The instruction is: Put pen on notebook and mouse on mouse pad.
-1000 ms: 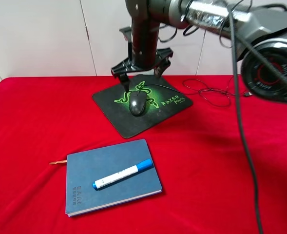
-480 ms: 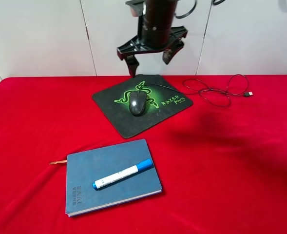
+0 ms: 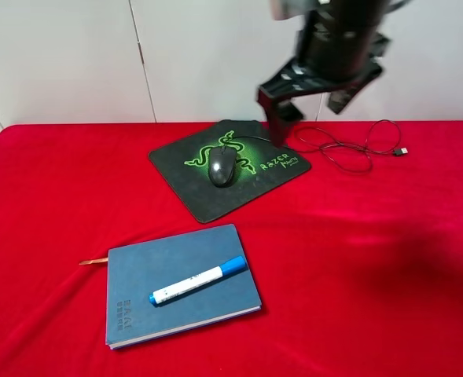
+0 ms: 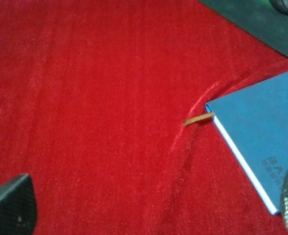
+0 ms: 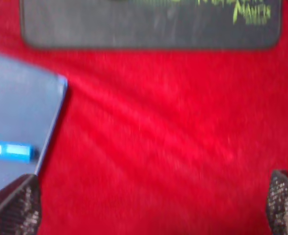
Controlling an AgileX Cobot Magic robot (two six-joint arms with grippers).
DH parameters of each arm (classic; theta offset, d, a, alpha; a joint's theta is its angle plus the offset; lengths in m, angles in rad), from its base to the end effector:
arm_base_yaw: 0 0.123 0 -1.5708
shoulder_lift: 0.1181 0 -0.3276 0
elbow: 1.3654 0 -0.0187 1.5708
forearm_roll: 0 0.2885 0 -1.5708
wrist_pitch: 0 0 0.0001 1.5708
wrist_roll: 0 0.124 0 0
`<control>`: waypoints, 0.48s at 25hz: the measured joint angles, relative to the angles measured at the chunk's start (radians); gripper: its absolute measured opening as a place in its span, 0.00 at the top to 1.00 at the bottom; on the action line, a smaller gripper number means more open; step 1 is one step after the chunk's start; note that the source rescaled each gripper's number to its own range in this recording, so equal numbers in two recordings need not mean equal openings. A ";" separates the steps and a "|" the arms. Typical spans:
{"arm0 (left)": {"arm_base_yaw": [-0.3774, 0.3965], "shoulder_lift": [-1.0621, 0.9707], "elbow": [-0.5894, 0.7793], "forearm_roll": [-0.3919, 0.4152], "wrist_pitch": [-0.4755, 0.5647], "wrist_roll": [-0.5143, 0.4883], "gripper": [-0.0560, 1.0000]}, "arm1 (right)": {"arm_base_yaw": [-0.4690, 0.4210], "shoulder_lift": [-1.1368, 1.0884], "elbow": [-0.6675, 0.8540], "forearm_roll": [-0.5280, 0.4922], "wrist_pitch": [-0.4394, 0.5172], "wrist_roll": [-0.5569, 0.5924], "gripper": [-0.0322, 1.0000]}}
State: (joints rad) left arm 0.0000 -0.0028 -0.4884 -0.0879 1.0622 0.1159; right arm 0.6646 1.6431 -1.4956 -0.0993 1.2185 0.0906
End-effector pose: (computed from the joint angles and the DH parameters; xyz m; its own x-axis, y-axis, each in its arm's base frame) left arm 0.0154 -0.0095 0.2767 -0.4574 0.0727 -0.8863 0.1016 0.9944 0.0292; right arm 0.3116 0.2294 0.3278 -0.7856 -0.5444 -0.2940 -0.5496 0.8323 -0.0727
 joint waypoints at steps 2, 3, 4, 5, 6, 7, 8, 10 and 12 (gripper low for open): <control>0.000 0.000 0.000 0.000 0.000 0.000 0.00 | 0.000 -0.080 0.065 0.001 0.000 0.000 0.00; 0.000 0.000 0.000 0.000 0.000 0.000 0.00 | 0.000 -0.120 0.098 0.004 0.000 0.001 0.00; 0.000 0.000 0.000 0.000 0.000 0.000 0.00 | 0.000 -0.152 0.128 0.010 0.000 0.001 0.00; 0.000 0.000 0.000 0.000 0.000 0.000 0.00 | 0.000 -0.192 0.153 0.018 0.000 0.001 0.00; 0.000 0.000 0.000 0.000 0.000 0.000 0.00 | 0.000 -0.233 0.181 0.027 0.000 0.001 0.00; 0.000 0.000 0.000 0.000 0.000 0.000 0.00 | 0.000 -0.267 0.208 0.042 0.001 0.001 0.00; 0.000 0.000 0.000 0.000 0.000 0.000 0.00 | 0.000 -0.307 0.234 0.058 0.001 0.001 0.00; 0.000 0.000 0.000 0.000 0.000 0.000 0.00 | 0.000 -0.385 0.280 0.080 0.001 0.001 0.00; 0.000 0.000 0.000 0.000 0.000 0.000 0.00 | 0.000 -0.455 0.324 0.093 0.002 0.001 0.00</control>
State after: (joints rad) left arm 0.0000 -0.0028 -0.4884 -0.0879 1.0622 0.1159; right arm 0.6646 1.1880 -1.1716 -0.0062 1.2200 0.0918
